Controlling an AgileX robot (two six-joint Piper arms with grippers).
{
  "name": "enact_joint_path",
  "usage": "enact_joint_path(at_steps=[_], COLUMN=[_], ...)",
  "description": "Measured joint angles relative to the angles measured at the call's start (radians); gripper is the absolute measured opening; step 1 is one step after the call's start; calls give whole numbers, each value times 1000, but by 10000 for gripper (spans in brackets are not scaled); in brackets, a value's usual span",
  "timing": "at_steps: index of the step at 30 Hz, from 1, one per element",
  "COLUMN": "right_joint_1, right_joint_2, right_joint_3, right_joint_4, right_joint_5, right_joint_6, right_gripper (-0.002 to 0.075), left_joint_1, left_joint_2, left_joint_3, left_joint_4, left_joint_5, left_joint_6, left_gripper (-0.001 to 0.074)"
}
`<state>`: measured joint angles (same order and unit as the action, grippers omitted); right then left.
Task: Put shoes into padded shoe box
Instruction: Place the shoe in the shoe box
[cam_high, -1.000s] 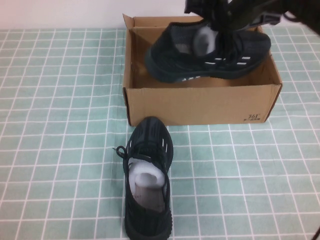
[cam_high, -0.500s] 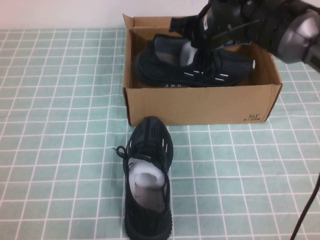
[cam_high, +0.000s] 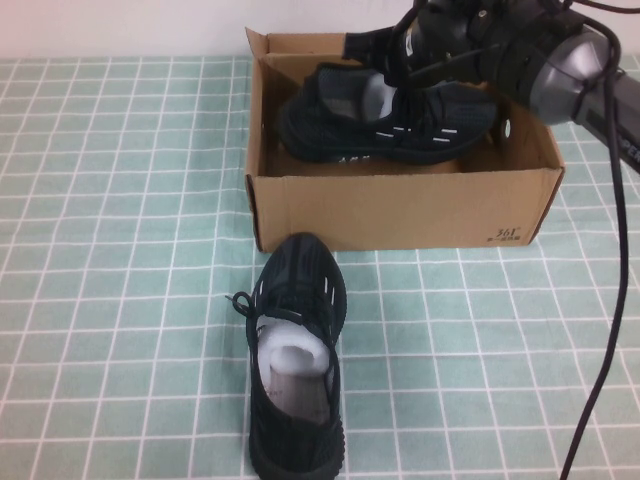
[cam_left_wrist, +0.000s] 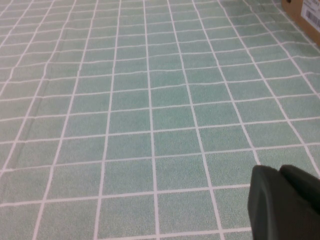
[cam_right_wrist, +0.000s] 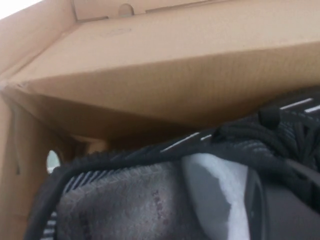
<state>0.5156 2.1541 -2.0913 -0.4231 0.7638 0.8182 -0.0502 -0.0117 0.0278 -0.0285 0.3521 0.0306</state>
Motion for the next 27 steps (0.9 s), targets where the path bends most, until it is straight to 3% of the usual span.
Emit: enact_joint_path(at_steps=[13,27], right_joint_1=[-32,-39], right_joint_2=[73,123], right_joint_3=[-9,-11], right_joint_4=[0,0], right_joint_5=[-15,-152], right_joint_6=[-9,-57], right_gripper=[-3,-3], left_joint_1=[0,0], left_joint_2=[0,0], left_joint_3=[0,0], left_joint_4=[0,0], left_joint_5=[0,0], left_joint_6=[0,0], left_gripper=[-4,-4])
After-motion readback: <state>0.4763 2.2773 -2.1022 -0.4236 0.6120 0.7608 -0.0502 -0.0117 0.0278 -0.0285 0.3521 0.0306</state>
